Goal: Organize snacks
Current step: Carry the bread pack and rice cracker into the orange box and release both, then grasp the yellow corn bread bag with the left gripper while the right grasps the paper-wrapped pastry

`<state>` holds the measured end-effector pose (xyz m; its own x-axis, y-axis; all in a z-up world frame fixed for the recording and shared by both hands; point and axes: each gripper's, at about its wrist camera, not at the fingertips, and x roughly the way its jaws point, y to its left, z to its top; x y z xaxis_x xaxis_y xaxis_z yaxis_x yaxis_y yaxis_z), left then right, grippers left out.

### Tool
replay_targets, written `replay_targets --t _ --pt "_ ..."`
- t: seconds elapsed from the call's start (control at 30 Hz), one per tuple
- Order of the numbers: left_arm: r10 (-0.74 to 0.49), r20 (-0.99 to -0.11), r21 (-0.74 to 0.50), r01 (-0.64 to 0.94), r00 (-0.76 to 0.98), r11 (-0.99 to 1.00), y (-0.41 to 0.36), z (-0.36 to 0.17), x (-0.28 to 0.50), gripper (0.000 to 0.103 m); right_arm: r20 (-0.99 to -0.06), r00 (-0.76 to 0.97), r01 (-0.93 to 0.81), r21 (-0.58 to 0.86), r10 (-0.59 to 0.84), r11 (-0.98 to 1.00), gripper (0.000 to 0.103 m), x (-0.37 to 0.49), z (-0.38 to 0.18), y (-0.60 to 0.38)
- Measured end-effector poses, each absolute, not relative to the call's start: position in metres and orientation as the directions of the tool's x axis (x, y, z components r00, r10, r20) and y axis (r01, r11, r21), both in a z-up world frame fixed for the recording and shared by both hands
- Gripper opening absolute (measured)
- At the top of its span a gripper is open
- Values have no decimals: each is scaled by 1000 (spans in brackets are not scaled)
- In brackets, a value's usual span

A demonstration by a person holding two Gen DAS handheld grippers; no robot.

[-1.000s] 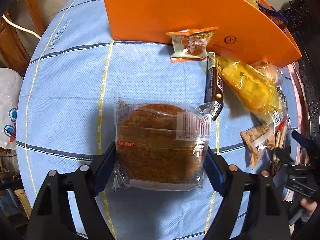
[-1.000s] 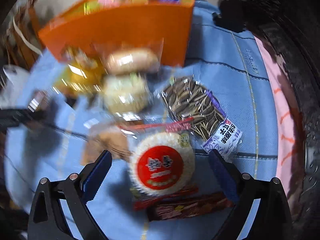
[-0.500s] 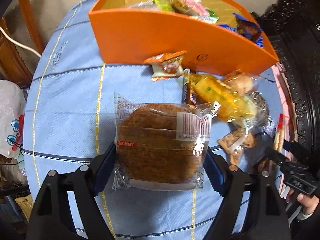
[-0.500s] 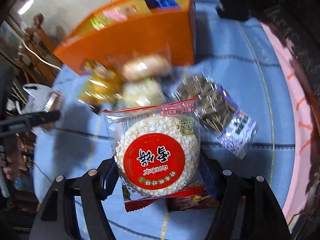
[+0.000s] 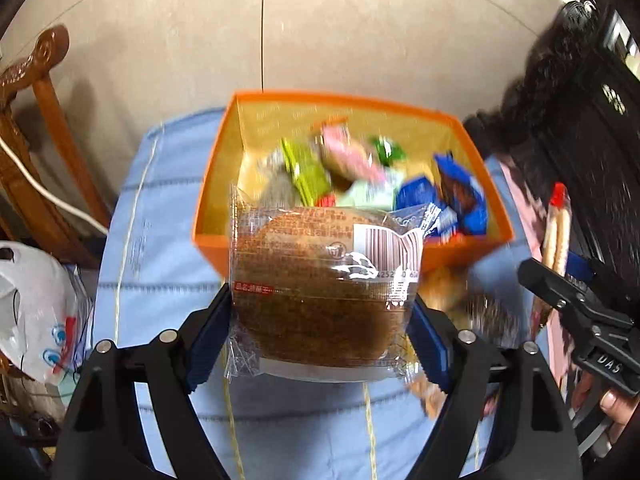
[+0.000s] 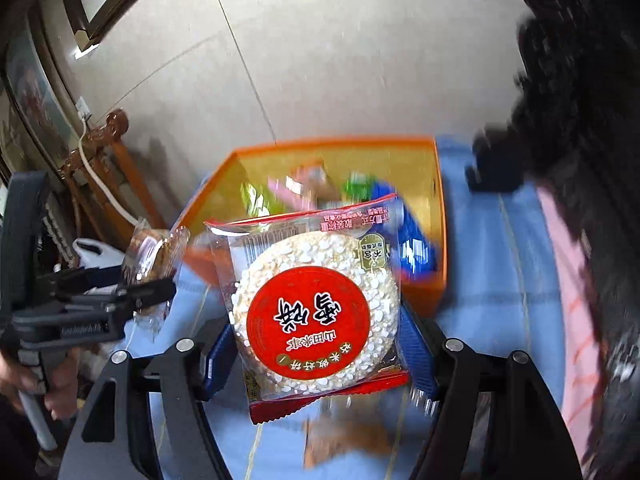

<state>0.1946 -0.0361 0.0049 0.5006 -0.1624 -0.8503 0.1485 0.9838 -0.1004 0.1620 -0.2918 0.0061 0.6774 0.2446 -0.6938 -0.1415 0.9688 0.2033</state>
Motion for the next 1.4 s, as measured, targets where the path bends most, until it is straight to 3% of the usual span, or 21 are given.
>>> replay_targets --t 0.23,0.47,0.57,0.7,0.8,0.87,1.0,1.23,1.4 --pt "-184 -841 -149 108 509 983 -47 6 254 79 -681 691 -116 224 241 968 72 230 16 -275" --pt "-182 -855 -193 27 486 981 -44 -18 308 81 -717 667 -21 252 201 967 73 277 -9 -274" --pt "-152 -863 -181 -15 481 983 -41 -22 315 92 -726 671 33 235 153 972 85 277 -14 -277" --pt "-203 -814 -251 -15 545 968 -30 -10 296 97 -712 679 -14 231 179 973 85 248 -13 -279" --pt "-198 -825 -221 20 529 975 -33 -9 277 97 -692 697 -31 229 185 973 86 209 -12 -288" --pt "-178 -839 -178 50 514 983 -37 -11 262 97 -693 696 -28 231 185 973 91 185 -17 -297" --pt "-132 -863 -100 92 488 991 -45 -22 221 97 -749 653 52 192 112 980 93 125 -44 -331" --pt "-150 -925 -136 63 349 989 -44 -68 166 97 -868 493 240 200 58 950 94 50 -111 -386" --pt "-111 -954 -108 27 279 994 -37 -95 138 97 -882 466 193 177 69 965 94 34 -130 -360"
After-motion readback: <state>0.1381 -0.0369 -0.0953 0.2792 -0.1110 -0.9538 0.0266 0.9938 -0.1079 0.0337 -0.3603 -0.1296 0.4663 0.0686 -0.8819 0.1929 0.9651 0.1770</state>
